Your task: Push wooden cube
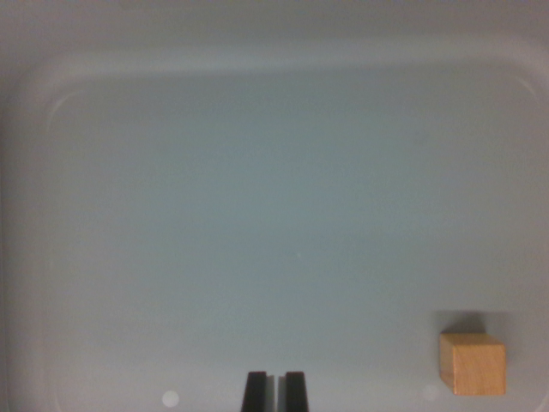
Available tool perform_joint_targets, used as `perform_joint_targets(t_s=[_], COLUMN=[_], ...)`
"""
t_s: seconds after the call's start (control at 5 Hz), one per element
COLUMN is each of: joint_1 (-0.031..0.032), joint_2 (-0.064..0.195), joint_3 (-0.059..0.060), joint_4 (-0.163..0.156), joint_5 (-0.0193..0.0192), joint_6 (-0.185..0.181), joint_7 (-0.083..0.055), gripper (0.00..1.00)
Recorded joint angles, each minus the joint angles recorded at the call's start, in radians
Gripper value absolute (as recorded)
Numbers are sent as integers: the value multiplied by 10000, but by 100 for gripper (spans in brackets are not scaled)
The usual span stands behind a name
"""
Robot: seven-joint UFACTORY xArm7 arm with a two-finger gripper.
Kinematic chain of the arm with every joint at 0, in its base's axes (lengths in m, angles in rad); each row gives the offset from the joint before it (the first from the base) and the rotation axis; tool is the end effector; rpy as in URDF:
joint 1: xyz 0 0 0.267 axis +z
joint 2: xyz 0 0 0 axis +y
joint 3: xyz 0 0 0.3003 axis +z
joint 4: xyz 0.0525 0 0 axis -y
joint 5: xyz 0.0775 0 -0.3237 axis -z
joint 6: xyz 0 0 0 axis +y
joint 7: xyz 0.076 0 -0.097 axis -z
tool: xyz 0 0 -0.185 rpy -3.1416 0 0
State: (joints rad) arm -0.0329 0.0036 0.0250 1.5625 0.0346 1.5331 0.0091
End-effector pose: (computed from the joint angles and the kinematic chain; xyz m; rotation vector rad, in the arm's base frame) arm 0.4615 0.0060 0.3610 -3.1065 0.0277 -0.0400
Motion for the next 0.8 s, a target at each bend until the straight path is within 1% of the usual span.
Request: perform_joint_targets(t_s=[0.2, 0.4, 0.6, 0.8], joint_1=[0, -28, -28, -60], joint_2=[0, -7, -7, -15], joint_3=[0, -45, -45, -98], joint_4=[0, -174, -174, -376], joint_5=[0, 1, 1, 3], joint_6=[0, -166, -166, -360], joint_7=[0, -82, -82, -178], gripper=[0, 0, 0, 0])
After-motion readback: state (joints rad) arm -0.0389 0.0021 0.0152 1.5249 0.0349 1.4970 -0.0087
